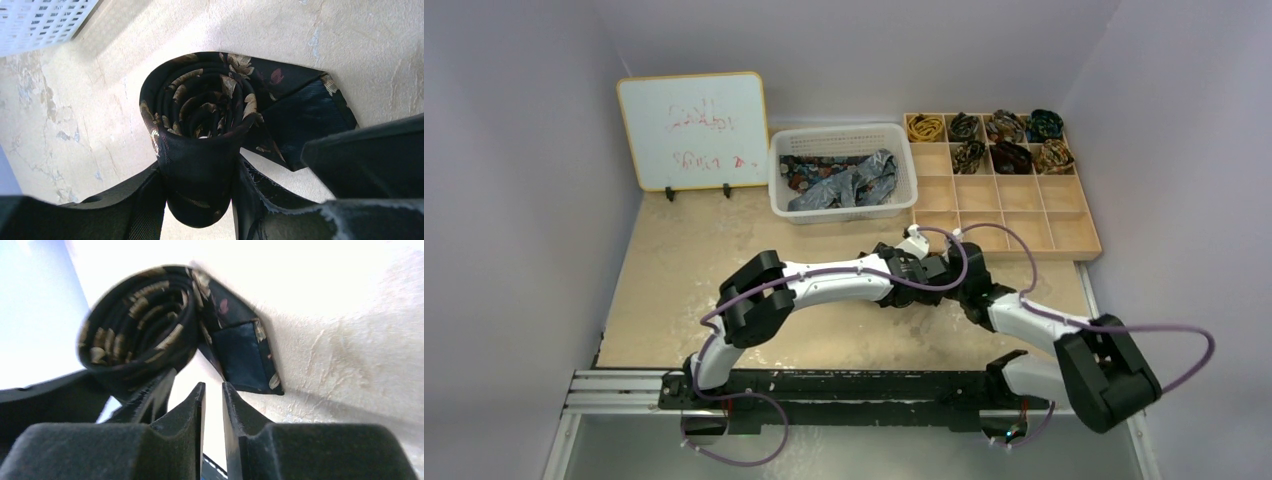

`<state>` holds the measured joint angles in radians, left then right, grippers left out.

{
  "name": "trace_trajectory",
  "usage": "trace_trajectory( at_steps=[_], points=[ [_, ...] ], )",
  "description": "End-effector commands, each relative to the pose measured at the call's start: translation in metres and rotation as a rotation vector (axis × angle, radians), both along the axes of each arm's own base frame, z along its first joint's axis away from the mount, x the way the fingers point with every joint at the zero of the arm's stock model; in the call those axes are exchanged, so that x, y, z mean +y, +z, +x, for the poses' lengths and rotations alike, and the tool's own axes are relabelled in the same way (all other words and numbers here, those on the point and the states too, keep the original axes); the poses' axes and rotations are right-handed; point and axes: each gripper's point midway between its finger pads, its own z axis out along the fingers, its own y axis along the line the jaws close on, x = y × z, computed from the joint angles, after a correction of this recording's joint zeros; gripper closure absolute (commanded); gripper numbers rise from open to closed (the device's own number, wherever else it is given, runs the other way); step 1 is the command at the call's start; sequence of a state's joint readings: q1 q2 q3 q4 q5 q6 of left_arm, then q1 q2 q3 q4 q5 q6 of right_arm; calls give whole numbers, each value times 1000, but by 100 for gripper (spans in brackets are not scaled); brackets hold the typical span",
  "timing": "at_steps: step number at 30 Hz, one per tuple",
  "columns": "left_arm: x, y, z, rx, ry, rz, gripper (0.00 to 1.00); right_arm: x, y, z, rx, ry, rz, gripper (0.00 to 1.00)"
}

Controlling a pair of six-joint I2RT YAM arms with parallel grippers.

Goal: Roll the ties
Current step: Roll the tie at the center of the board.

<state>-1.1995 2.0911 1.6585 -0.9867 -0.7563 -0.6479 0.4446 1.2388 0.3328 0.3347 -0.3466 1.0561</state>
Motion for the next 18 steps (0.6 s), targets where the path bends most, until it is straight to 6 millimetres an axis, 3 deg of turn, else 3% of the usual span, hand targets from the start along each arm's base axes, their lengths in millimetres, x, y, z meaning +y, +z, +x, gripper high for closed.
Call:
trace_trajectory(
  at_steps=[1,5,10,15,18],
  points=[
    [-12,5,3,-14,-61,3,56,-35,-1,16,10,-206,-90,77],
    [-20,-6,-3,25,-133,9,52,-58,-1,23,13,-296,-154,67],
    [-42,-2,-15,87,-242,-32,45,-68,11,32,-33,-339,-147,59],
    [-53,-12,-28,169,-335,-37,43,-64,16,40,-41,-334,-107,52],
    [-60,-1,-31,167,-363,-64,43,-63,9,39,-21,-309,-122,51]
  ],
)
